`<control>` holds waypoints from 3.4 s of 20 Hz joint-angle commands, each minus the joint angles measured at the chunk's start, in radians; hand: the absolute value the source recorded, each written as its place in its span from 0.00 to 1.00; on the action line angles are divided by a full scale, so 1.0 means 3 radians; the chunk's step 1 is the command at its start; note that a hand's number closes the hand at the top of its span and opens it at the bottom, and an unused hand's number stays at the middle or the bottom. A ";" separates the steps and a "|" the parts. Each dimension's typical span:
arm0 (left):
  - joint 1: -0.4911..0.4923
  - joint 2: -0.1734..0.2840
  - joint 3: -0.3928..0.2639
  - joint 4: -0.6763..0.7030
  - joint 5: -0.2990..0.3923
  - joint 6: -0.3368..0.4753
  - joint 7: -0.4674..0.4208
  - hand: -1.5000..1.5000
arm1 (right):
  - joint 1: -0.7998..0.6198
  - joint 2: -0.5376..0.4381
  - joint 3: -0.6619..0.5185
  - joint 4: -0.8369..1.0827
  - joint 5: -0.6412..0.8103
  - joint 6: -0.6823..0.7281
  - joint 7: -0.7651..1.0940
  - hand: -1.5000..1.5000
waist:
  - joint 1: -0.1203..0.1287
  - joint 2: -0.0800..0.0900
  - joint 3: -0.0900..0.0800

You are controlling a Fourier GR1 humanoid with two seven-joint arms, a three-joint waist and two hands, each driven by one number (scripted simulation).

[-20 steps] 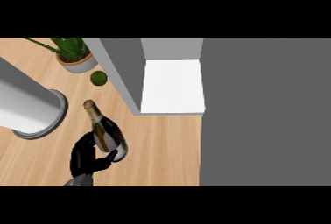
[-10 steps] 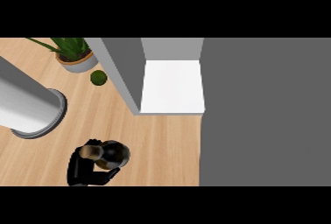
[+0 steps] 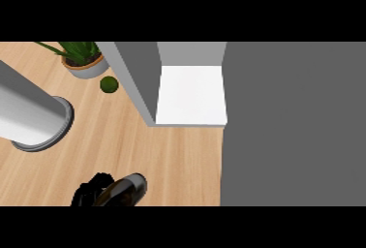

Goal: Pick up the wine, place it into the cabinet and close the cabinet

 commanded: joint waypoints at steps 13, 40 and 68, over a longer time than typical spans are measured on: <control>0.0608 -0.0228 -0.0698 -0.2350 0.0301 0.0619 0.1396 1.00 | 0.0286 0.0132 0.0188 -0.0085 0.0094 0.0108 -0.0153 0.00 | -0.0028 0.0012 -0.0011; -0.1559 -0.0231 -0.1240 -0.1494 0.0046 0.2543 0.1831 1.00 | 0.0123 0.0142 0.0102 0.0126 0.0149 0.0081 -0.0211 0.00 | -0.0056 0.0021 -0.0013; -0.2031 -0.0231 -0.1652 0.0204 0.1436 0.2750 0.0665 1.00 | 0.0113 -0.0093 -0.0322 0.0192 -0.0306 0.0267 -0.0215 0.00 | -0.0076 0.0023 -0.0013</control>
